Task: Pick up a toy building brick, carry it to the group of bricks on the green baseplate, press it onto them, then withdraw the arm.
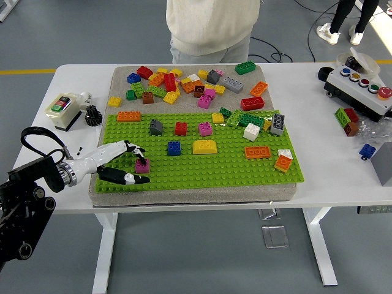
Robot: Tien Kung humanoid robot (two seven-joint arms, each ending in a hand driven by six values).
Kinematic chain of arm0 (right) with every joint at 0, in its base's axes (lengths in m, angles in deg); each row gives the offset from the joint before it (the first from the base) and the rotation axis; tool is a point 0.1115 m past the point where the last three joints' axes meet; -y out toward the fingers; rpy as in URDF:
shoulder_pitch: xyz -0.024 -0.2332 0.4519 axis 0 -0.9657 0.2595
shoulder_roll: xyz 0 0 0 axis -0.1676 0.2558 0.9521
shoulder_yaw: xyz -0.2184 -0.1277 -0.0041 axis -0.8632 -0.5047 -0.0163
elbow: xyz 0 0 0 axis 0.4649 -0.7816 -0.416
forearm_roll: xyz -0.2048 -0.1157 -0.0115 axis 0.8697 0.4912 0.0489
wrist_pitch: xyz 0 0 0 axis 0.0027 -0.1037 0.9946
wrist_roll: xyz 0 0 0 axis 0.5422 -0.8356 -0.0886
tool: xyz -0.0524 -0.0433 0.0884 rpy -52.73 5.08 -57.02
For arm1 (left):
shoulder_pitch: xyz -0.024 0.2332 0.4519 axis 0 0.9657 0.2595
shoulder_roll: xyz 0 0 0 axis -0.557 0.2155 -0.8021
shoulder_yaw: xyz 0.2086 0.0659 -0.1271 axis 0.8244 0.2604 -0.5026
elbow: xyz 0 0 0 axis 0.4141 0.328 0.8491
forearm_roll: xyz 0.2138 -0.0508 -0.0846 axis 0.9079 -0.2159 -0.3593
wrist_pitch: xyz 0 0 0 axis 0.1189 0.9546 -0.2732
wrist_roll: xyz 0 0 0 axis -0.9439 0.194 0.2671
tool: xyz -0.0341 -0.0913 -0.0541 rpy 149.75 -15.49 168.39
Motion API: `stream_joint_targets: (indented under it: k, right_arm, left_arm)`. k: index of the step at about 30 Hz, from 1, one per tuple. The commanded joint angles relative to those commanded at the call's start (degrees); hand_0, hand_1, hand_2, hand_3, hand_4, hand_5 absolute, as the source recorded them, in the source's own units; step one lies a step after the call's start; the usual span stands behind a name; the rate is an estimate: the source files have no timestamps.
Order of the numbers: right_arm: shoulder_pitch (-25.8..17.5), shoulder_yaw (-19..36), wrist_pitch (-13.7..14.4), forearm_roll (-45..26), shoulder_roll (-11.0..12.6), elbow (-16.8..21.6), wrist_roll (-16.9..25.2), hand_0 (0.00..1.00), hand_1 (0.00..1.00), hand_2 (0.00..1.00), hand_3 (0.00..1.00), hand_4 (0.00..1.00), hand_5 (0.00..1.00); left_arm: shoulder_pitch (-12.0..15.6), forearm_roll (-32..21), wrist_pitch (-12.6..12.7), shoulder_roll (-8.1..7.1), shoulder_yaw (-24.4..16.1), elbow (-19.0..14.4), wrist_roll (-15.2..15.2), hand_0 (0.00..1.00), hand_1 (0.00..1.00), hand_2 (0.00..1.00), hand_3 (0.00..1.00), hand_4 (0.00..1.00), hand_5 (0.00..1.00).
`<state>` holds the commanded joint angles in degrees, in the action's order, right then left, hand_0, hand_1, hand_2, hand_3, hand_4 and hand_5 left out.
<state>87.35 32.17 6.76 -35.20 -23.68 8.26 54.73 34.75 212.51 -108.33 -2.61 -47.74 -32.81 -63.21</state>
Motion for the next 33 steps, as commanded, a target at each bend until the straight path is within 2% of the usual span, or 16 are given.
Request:
stream_joint_targets:
  k: [24,33]
  right_arm:
    - [0.01,-0.02,0.17,-0.16,-0.03,0.0,0.21,0.729,0.656,0.703,0.571,0.909,0.5]
    - [-0.13,-0.12,0.24,-0.09,0.0,0.0,0.18,0.728,0.656,0.703,0.57,0.908,0.499]
  left_arm:
    - [-0.13,0.0,-0.04,0.15,0.42,0.7,0.13,0.998,0.922,0.878,0.594,0.998,0.631]
    - [-0.13,0.0,-0.43,-0.17,-0.33,-1.68,0.06,0.998,0.921,0.875,0.593,0.998,0.63]
